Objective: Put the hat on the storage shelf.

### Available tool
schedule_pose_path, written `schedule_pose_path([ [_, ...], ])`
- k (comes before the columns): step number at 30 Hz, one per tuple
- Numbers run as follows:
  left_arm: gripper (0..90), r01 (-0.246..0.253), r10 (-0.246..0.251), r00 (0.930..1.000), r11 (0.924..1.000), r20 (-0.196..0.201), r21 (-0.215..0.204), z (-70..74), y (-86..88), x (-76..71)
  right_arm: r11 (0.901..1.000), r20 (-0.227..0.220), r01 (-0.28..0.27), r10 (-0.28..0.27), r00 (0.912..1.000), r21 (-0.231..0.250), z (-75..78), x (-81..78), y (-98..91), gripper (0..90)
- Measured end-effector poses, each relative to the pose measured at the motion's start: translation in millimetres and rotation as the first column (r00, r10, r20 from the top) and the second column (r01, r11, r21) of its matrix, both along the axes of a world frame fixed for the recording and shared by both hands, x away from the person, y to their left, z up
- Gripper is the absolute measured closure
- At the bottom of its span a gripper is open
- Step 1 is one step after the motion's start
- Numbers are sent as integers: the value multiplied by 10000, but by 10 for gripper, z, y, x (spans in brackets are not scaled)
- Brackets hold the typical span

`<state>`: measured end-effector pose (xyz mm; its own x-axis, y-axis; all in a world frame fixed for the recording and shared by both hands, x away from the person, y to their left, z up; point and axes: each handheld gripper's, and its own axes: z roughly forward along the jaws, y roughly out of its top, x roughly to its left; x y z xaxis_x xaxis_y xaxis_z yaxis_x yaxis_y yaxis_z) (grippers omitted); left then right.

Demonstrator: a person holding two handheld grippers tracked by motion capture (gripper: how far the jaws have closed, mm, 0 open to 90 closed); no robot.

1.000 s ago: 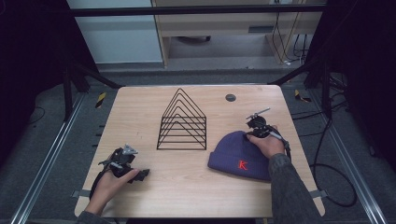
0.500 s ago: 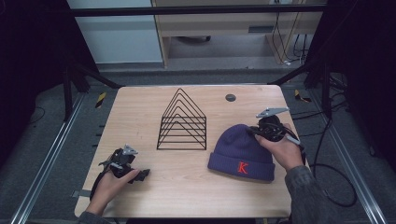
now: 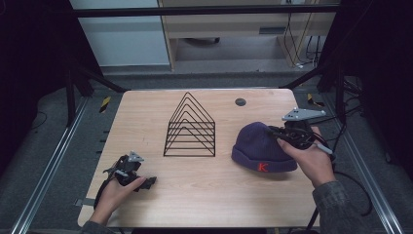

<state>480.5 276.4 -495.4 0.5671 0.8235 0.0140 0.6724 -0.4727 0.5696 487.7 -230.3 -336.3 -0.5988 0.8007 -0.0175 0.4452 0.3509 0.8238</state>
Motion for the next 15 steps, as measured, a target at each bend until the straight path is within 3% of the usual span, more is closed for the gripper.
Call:
schedule_pose_path([
  [15,0,248,-248,9997,9997,35,18,9,-5,12,9999,251,21,-24,9997,131,227,46,5,817],
])
